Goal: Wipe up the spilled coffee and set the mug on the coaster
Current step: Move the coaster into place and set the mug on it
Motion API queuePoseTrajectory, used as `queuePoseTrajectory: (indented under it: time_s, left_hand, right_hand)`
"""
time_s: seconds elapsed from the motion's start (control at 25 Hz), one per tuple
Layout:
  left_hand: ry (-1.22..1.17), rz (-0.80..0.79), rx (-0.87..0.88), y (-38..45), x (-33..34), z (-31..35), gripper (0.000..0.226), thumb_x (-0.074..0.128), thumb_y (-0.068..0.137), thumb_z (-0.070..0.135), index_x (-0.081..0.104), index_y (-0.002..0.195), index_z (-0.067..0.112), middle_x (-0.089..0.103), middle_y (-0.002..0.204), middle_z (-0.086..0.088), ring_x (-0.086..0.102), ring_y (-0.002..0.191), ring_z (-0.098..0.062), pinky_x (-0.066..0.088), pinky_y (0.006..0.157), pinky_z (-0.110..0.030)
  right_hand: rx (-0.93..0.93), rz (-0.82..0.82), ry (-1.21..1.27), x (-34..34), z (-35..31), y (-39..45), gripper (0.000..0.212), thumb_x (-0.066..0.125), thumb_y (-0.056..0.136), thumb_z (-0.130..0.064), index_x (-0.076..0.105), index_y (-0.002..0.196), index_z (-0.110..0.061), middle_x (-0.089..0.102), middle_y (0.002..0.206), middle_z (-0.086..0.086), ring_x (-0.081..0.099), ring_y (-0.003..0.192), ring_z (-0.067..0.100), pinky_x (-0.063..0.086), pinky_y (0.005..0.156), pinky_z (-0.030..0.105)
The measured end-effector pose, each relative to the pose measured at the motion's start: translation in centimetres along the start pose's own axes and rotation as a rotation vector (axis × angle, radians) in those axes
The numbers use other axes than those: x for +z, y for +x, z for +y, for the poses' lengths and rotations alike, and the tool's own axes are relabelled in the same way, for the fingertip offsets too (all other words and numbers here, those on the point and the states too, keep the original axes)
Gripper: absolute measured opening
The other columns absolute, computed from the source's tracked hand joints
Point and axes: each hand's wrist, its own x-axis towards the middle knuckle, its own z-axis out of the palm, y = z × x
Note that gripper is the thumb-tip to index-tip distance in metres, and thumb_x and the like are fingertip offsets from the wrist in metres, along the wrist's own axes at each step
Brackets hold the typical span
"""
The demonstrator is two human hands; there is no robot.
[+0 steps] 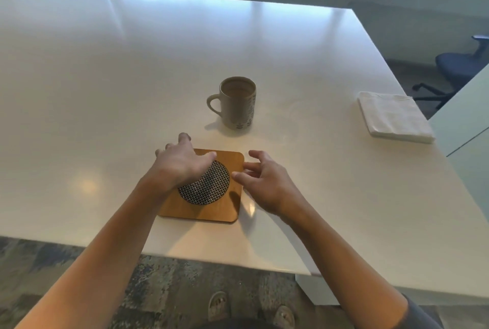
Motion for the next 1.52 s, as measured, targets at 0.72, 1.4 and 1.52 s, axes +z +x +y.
queuePoseTrajectory:
  time_s: [0.72, 1.4, 1.52]
  left_hand:
    - [-0.439, 0.018, 0.018, -1.8, 2.1, 6.9, 0.065, 0.062, 0.094, 0.048, 0.041, 0.148, 0.020, 0.051, 0.148, -0.008, 0.049, 0.133, -0.030, 0.045, 0.107, -0.047]
    - [-0.412, -0.154, 0.135, -5.0, 7.3, 12.9, 0.066, 0.065, 0.090, 0.051, 0.042, 0.145, 0.022, 0.054, 0.143, -0.010, 0.055, 0.126, -0.027, 0.047, 0.103, -0.044]
    - [-0.388, -0.167, 0.144, -5.7, 7.8, 13.1, 0.063, 0.065, 0.090, 0.050, 0.045, 0.142, 0.022, 0.056, 0.139, -0.009, 0.056, 0.123, -0.027, 0.048, 0.101, -0.042]
  right_hand:
    - [0.078, 0.063, 0.423, -8.7, 2.7, 0.5, 0.043, 0.070, 0.091, -0.015, 0.051, 0.129, -0.023, 0.066, 0.095, -0.010, 0.069, 0.083, 0.007, 0.056, 0.067, 0.019]
    - [0.076, 0.160, 0.409, -17.2, 6.8, -3.6, 0.037, 0.067, 0.094, -0.019, 0.052, 0.128, -0.023, 0.070, 0.111, 0.006, 0.071, 0.096, 0.012, 0.059, 0.065, 0.018]
    - [0.085, 0.157, 0.436, -17.7, 7.3, -4.4, 0.036, 0.065, 0.095, -0.015, 0.052, 0.128, -0.020, 0.071, 0.109, 0.006, 0.071, 0.095, 0.012, 0.059, 0.062, 0.017]
